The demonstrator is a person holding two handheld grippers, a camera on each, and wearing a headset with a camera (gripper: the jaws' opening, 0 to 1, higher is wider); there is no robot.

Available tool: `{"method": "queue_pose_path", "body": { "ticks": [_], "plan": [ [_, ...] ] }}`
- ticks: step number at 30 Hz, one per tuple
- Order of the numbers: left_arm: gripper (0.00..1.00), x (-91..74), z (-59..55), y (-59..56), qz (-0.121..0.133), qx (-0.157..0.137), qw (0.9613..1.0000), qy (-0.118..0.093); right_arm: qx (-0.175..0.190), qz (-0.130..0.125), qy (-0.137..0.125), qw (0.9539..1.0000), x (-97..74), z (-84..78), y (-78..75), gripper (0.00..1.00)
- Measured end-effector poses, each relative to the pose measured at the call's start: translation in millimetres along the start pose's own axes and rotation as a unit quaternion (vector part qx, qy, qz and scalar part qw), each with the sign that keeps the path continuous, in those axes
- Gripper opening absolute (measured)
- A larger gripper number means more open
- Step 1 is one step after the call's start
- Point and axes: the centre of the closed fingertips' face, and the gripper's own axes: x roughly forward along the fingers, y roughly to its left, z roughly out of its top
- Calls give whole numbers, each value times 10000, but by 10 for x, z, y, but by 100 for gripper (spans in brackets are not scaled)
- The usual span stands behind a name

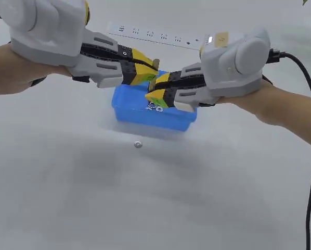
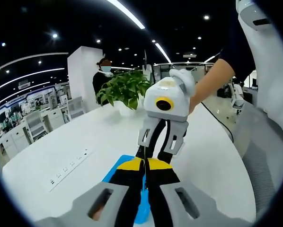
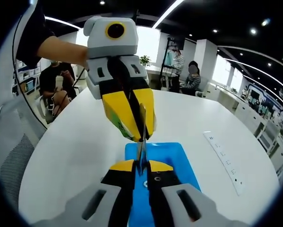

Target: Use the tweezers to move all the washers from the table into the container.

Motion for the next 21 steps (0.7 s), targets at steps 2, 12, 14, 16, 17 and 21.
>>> {"method": "queue_pose_path", "body": {
  "ticks": [2,12,14,16,17,21],
  "plan": [
    [5,-9,5,8,18,-25,10000,-3,127,-3,-7,9999,-5,9,19,11],
    [5,-38,77,28,194,23,9998,-4,528,-277,-142,9981,-163,22,17,19],
    [5,-47,102,31,232,26,9997,-15,594,-389,-150,9974,-215,-3,7,22],
    [5,-60,122,31,263,15,9996,-30,711,-541,-203,9958,-279,-16,-10,24],
    [5,-66,128,30,277,10,9996,-31,752,-612,-227,9950,-310,-19,-18,26],
    [5,-95,134,1,310,23,9995,-6,906,-1035,-340,9899,-465,-31,-51,30]
  ]
}}
